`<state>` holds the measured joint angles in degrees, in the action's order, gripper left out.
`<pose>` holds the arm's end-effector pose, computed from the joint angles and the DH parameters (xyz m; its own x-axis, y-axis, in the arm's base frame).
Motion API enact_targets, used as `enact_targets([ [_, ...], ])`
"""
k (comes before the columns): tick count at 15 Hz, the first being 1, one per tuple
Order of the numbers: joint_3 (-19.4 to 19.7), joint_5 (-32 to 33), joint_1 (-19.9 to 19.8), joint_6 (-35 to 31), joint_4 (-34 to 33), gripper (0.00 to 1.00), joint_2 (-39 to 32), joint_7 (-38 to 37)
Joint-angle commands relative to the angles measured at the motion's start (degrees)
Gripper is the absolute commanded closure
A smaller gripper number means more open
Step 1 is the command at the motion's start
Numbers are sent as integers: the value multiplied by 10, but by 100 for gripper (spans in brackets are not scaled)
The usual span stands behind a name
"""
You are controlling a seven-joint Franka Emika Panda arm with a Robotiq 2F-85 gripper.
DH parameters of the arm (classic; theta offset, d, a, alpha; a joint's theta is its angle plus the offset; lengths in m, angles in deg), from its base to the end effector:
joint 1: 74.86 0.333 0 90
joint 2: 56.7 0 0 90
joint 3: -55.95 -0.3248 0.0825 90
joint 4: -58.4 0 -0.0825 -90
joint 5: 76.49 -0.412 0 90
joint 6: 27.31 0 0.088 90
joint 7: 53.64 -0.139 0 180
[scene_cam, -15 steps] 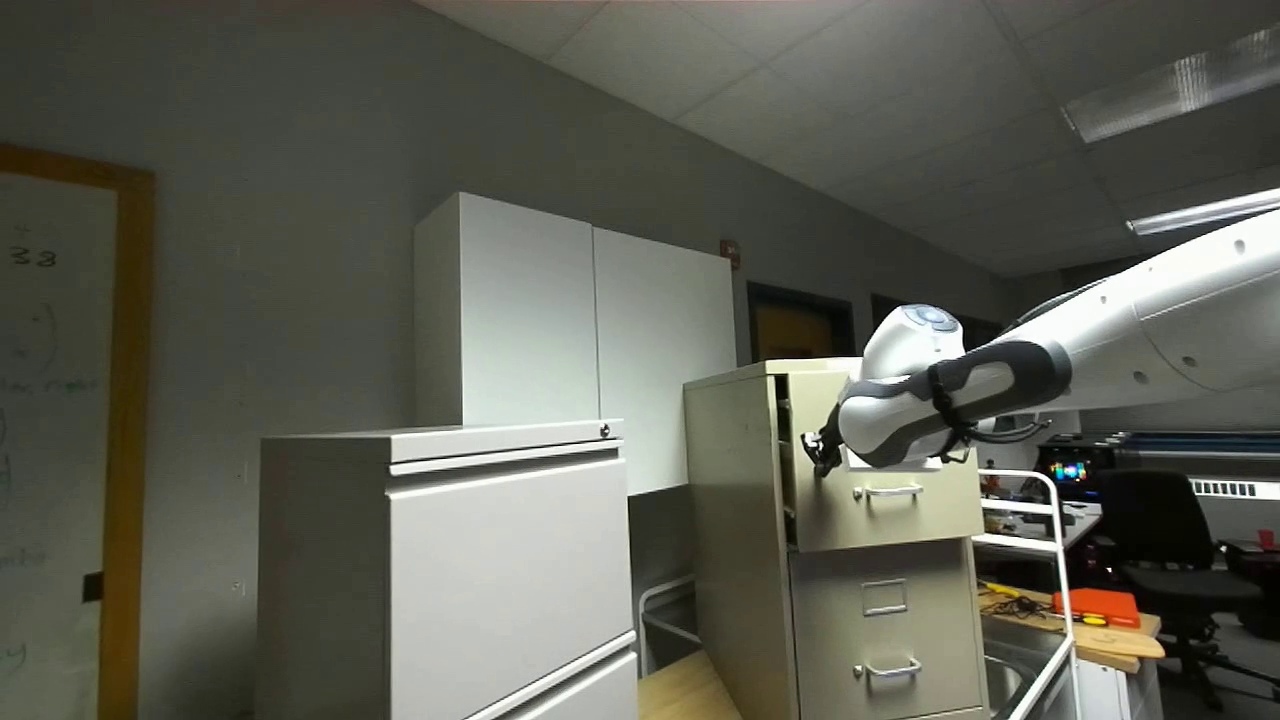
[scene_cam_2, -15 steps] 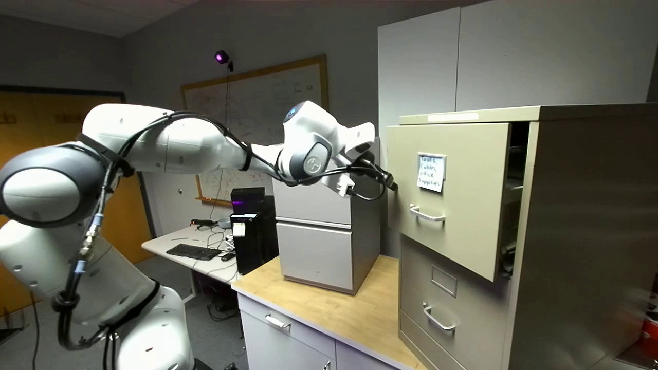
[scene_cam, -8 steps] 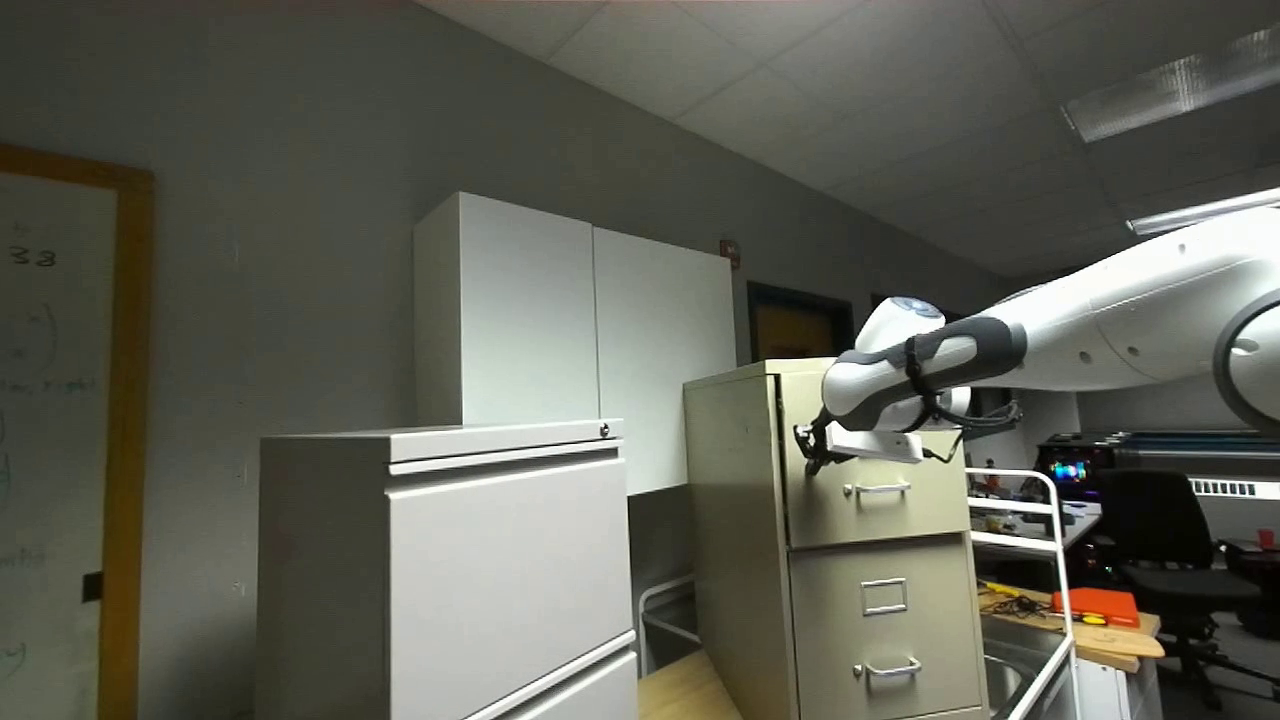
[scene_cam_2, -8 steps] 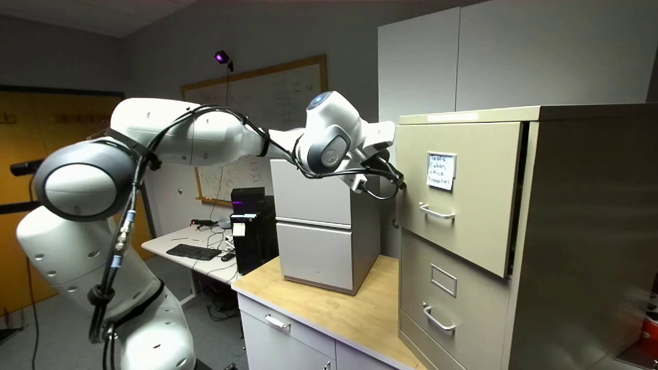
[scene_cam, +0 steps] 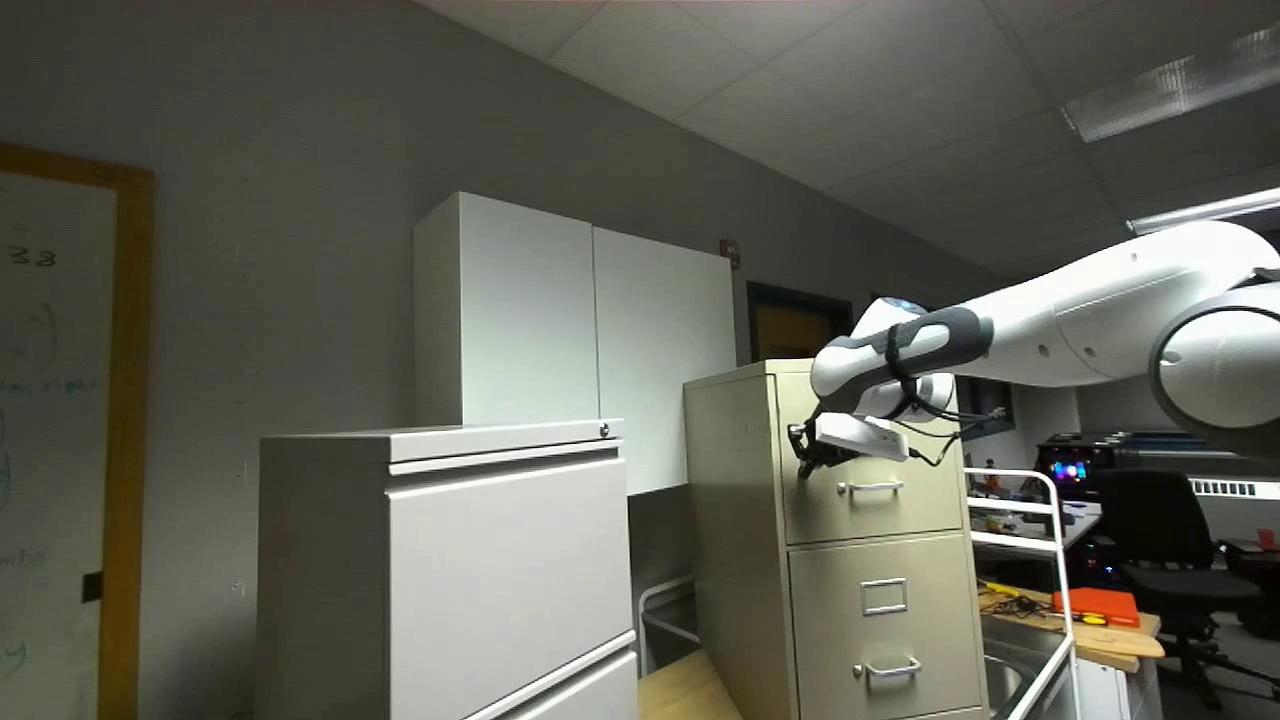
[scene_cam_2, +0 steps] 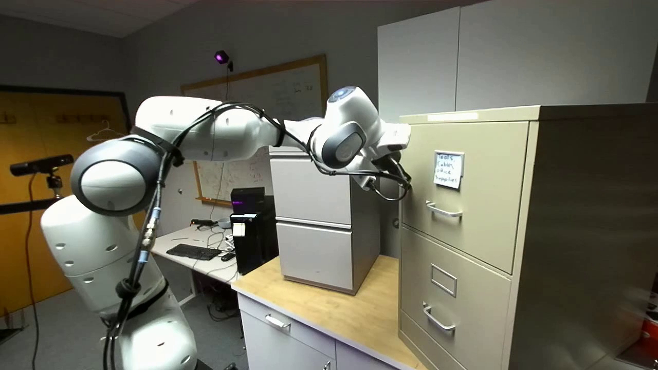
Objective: Close the upper drawer
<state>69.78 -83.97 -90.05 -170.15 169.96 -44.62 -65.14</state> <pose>0.5144 -0.2972 0.6370 0.4644 -0.6317 0.6207 -0.5969 -0.7410 -0.3076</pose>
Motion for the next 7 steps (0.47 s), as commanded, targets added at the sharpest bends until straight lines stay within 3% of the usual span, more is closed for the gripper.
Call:
enact_targets([
  [1,16,-49,15,-6,-77,100,-100,20],
  [7,22,-84,12,64,-100,100,-115,42],
])
